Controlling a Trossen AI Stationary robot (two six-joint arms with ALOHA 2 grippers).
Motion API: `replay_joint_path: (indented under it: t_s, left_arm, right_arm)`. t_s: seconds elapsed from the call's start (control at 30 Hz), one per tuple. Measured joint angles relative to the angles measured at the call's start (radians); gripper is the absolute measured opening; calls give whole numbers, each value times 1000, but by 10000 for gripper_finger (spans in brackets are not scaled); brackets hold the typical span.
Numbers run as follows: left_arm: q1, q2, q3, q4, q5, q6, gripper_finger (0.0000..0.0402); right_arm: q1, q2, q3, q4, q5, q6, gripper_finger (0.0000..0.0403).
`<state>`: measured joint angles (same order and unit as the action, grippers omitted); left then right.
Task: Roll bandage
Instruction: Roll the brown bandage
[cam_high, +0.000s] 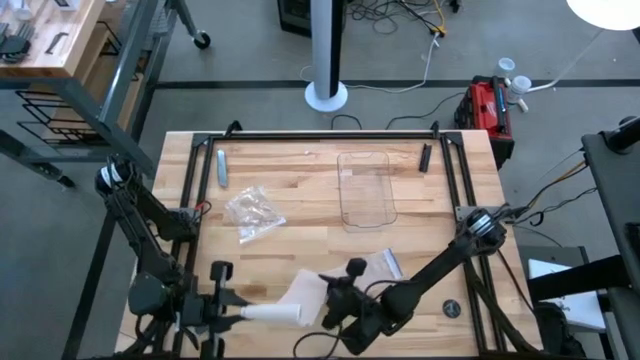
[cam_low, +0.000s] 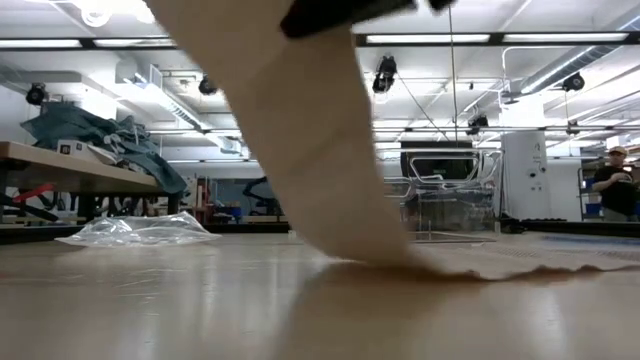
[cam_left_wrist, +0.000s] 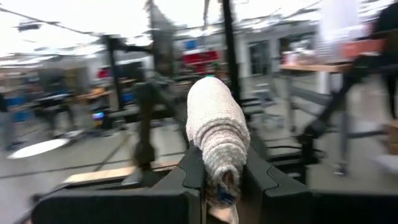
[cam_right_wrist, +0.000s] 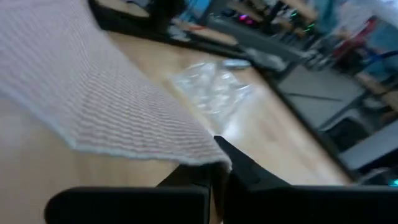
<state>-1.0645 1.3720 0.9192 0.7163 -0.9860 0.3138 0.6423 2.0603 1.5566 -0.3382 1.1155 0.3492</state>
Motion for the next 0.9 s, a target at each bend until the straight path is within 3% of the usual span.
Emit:
replay_joint_path:
  t_s: [0.2, 0.27, 0.47, 0.53, 0.7, 0.9]
  left_arm:
    - [0, 4, -2, -144, 244, -164, 34]
    - [0, 27, -3, -183, 278, -212, 34]
    - [27, 108, -7, -220, 265, -306, 34]
    - [47, 126, -7, -222, 262, -321, 34]
    - [100, 146, -6, -291, 217, -394, 34]
    - [155, 146, -6, -387, 169, -466, 34]
  right_arm:
    - [0, -83, 57, -45, 138, -187, 1]
    - [-1, -106, 90, -46, 166, -273, 1]
    - [0, -127, 256, 18, 165, -596, 1]
    - [4, -127, 314, 50, 118, -683, 1]
    - [22, -115, 433, 67, 7, -761, 0]
    - [74, -114, 469, 67, -100, -758, 0]
